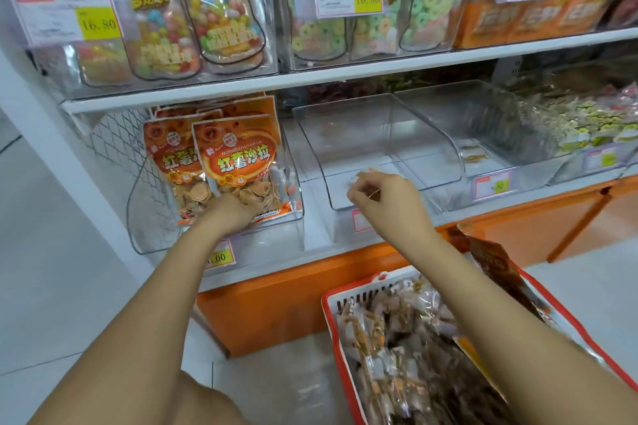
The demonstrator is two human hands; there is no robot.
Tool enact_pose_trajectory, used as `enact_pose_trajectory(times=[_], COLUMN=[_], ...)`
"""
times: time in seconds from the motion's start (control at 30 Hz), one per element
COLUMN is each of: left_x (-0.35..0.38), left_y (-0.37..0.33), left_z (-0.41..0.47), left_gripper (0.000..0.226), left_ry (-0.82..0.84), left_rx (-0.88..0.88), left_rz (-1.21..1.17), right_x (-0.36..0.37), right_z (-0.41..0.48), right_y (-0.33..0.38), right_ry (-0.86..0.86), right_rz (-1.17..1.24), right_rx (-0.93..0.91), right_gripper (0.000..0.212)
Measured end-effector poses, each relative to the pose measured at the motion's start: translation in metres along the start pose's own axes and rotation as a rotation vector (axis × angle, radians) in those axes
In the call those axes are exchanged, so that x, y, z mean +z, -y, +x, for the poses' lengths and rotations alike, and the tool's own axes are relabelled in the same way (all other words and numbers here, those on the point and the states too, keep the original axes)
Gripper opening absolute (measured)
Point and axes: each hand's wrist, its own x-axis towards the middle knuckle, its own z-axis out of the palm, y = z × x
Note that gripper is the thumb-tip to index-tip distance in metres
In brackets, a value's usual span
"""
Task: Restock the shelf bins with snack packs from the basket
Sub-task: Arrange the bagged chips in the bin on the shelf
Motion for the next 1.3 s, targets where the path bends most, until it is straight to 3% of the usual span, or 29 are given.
enact_pose_trajectory(times=[0.23, 0.37, 0.43, 0.5, 0.6, 0.67, 0.77, 1.03, 1.13, 1.3], left_x=[0.002, 0.025, 0.04, 0.05, 0.059, 0.062, 0.067, 0.068, 0.066, 0.066], left_y=[-0.045, -0.075, -0.083, -0.089, -0.095, -0.097, -0.099, -0.1, -0.101, -0.103], left_z=[-0.068, -0.099, -0.104, -0.105, -0.102, -0.099, -0.095, -0.098, -0.108, -0.136], left_gripper=[0.042, 0.037, 0.026, 0.014, 0.039, 0.042, 0.039, 0.033, 0.032, 0.031], left_ry=[-0.41, -0.328, -0.278, -0.261, -0.246, -0.218, -0.199, -0.258, -0.263, -0.198], left_rx=[0.395, 0.642, 0.746, 0.794, 0.783, 0.76, 0.743, 0.696, 0.712, 0.795], left_rz=[-0.096, -0.01, 0.056, 0.109, 0.184, 0.231, 0.287, 0.278, 0.265, 0.173], right_x=[-0.038, -0.08, -0.094, -0.104, -0.108, -0.102, -0.09, -0.074, -0.086, -0.127], right_z=[-0.045, -0.054, -0.055, -0.054, -0.054, -0.057, -0.059, -0.048, -0.042, -0.041], right_y=[-0.059, -0.1, -0.123, -0.148, -0.179, -0.195, -0.209, -0.199, -0.176, -0.126], right_ry=[-0.007, -0.239, -0.259, -0.176, 0.094, 0.233, 0.285, 0.254, 0.304, 0.309], right_rz=[-0.052, -0.051, -0.082, -0.165, -0.344, -0.404, -0.327, -0.456, -0.541, -0.648], right_rx=[0.136, 0.244, 0.33, 0.444, 0.626, 0.706, 0.754, 0.634, 0.543, 0.379], right_gripper=[0.024, 0.015, 0.016, 0.034, 0.052, 0.051, 0.042, 0.044, 0.033, 0.037])
